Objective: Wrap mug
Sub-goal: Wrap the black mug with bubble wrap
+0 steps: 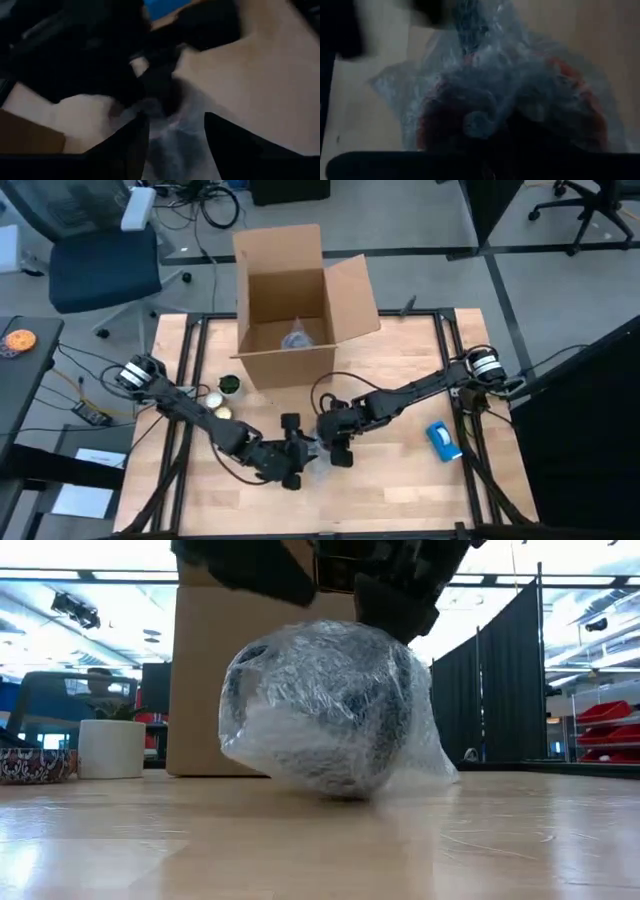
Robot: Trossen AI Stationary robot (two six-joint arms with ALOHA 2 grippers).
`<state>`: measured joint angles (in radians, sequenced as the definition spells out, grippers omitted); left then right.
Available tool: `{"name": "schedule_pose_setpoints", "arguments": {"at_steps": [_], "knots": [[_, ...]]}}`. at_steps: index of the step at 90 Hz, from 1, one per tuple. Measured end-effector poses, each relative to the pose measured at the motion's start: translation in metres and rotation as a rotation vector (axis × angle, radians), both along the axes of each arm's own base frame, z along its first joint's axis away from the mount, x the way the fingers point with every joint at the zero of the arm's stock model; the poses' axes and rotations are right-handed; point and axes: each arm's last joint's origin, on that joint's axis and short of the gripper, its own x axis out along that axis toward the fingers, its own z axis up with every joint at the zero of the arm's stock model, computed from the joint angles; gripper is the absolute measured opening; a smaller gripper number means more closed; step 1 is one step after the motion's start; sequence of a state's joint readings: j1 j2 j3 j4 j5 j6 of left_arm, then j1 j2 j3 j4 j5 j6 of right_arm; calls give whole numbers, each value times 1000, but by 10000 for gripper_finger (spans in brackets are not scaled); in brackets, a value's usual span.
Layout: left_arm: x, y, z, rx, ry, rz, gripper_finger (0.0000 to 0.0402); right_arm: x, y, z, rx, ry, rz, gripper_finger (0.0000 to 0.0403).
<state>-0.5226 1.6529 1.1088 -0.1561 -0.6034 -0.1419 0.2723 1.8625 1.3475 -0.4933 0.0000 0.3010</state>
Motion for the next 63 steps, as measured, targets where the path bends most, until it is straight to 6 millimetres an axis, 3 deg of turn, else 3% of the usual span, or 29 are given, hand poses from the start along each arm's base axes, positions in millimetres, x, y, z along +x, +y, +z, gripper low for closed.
{"name": "schedule_pose_setpoints", "arguments": {"at_steps": [39,63], "knots": [[21,4,-35,6,43,49,173,1,6,12,-34,15,54,73],[25,5,-34,-9,11,38,173,-4,6,12,-41,70,57,73]]}}
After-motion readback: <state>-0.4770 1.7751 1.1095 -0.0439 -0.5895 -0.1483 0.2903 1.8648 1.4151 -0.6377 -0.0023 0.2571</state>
